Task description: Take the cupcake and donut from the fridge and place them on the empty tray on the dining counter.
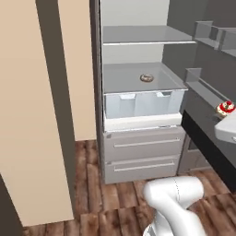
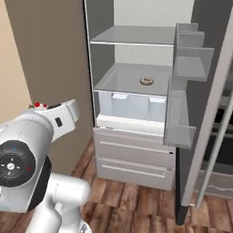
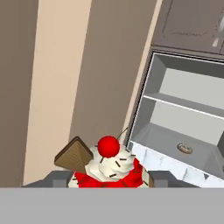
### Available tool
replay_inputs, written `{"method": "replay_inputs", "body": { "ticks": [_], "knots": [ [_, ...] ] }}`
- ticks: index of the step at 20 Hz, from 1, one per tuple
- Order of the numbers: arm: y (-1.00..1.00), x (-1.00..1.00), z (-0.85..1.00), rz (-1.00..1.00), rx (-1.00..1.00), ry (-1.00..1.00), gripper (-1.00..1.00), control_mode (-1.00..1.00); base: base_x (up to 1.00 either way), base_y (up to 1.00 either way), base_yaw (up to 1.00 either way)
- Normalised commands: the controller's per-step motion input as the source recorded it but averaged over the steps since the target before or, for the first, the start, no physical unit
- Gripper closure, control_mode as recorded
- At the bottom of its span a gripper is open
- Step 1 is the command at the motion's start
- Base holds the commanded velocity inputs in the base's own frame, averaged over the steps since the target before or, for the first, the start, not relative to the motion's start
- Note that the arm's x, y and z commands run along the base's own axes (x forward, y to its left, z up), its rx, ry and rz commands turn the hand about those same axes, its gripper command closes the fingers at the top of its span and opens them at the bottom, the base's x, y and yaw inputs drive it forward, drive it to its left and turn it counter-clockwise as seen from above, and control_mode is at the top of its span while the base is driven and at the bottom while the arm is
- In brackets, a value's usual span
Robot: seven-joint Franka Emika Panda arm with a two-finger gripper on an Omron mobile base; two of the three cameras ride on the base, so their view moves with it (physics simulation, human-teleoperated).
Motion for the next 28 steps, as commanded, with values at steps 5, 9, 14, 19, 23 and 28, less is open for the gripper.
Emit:
{"method": "replay_inputs", "body": {
  "ticks": [5,9,14,19,23,28],
  "knots": [
    [0.0,0.0,0.0,0.0,0.0,0.0,1.0,1.0,-0.79,0.0,-0.34],
    [0.0,0.0,0.0,0.0,0.0,0.0,1.0,1.0,-0.87,0.0,-0.4],
    [0.0,0.0,0.0,0.0,0.0,0.0,1.0,1.0,-0.81,0.0,-0.44],
    [0.0,0.0,0.0,0.0,0.0,0.0,1.0,1.0,-0.7,0.0,-0.44],
    [0.0,0.0,0.0,0.0,0.0,0.0,1.0,1.0,-0.66,0.0,-0.43],
    [0.0,0.0,0.0,0.0,0.0,0.0,1.0,1.0,-0.63,0.02,-0.42]
  ]
}}
